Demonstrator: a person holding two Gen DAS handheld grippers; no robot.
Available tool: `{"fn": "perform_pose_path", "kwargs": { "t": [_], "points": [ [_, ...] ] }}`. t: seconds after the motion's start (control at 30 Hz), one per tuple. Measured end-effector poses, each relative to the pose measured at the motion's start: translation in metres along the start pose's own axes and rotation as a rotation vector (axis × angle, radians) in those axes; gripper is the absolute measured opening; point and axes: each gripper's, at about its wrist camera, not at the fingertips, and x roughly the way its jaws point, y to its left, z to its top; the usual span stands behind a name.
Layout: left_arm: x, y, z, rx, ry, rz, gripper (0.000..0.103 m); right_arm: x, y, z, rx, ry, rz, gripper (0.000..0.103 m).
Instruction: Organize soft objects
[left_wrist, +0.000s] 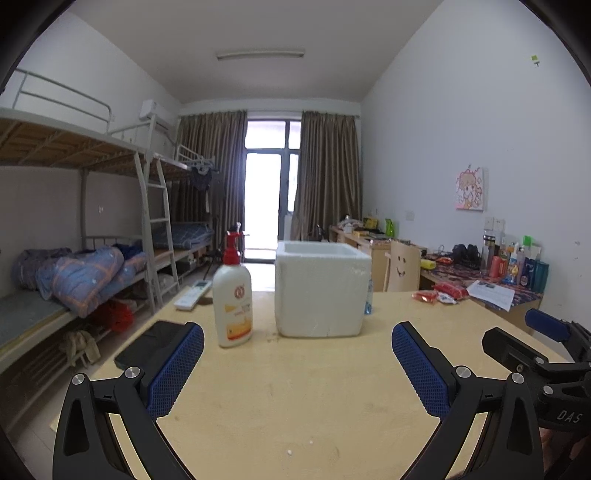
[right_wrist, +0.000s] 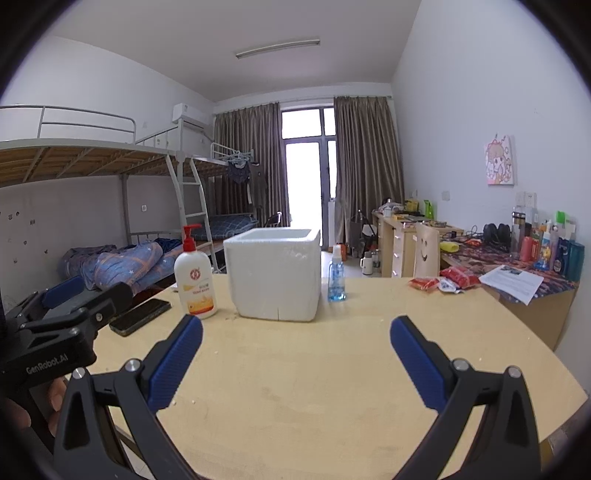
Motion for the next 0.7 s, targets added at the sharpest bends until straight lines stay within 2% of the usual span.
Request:
{"fn": "perform_pose_path", "kwargs": {
  "t": [0.33,0.7],
  "points": [
    [0.001,-0.011,-0.012,0.054,0.028,-0.008,0.102,0.000,0.001,-0.002,0.003,0.012,-0.007,0.103],
    [0.003,-0.013,-0.012,0.037,0.044,-0.017,0.102,0.002,0.002,-0.007,-0.016,0.030,-0.008,0.103]
  ]
}}
